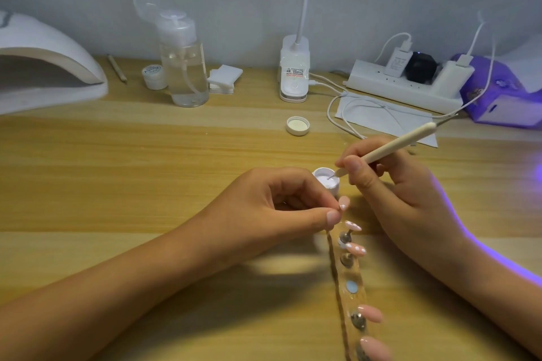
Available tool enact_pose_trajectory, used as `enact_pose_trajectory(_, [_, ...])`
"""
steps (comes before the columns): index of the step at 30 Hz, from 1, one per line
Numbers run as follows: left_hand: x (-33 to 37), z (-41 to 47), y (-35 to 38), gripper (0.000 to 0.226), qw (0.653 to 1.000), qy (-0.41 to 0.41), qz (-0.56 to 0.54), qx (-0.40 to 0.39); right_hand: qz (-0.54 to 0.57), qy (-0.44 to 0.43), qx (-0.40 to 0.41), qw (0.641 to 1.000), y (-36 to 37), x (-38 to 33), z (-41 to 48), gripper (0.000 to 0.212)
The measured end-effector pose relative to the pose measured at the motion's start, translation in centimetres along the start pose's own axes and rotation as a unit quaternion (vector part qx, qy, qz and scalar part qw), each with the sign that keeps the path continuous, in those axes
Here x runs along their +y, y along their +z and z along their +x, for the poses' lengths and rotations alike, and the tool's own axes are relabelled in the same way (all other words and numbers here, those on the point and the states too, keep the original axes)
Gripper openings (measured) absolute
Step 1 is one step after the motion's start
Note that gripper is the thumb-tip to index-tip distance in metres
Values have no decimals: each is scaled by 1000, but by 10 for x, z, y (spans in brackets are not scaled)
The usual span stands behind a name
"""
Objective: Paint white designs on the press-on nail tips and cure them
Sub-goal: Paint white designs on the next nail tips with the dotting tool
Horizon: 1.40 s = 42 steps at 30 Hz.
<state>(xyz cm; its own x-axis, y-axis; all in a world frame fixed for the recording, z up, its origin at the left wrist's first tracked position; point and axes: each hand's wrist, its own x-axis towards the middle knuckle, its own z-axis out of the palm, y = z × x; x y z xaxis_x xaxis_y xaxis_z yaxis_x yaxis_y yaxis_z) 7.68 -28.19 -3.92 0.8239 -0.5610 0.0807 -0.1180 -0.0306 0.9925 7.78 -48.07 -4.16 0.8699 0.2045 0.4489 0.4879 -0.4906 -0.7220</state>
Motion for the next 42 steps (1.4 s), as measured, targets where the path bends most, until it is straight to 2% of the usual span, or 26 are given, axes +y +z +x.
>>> enact_pose_trajectory(6, [1, 0, 0, 4, 1000, -3, 4, 4, -16, -9, -26, 999, 1, 2, 1, 11])
enact_pose_trajectory(15, [1, 0, 0, 7, 1000, -13, 3, 5, -1, -1, -16, 1000, 1, 0, -1, 12])
enact_pose_trajectory(22, [-3, 0, 0, 7, 999, -24, -30, 4, 153, 13, 79, 985, -4, -8, -3, 8])
enact_pose_trajectory(25, [-4, 1, -1, 8, 999, -23, -41, 1, 228, 36, 110, 967, -8, -5, -5, 17])
enact_pose_trajectory(28, [-4, 1, 0, 12, 999, -18, -44, -1, 329, 67, 81, 939, -10, -4, -6, 15])
enact_pose_trajectory(32, [-5, 1, -1, 10, 999, -17, -45, 3, 398, 91, 33, 912, -7, -8, -5, 16])
enact_pose_trajectory(37, [-4, 1, 0, 13, 999, -17, -45, 7, 410, 109, 1, 905, -6, -15, -6, 31])
enact_pose_trajectory(42, [-3, 1, 0, 16, 999, -16, -43, 6, 398, 114, 0, 910, -5, -17, -8, 27])
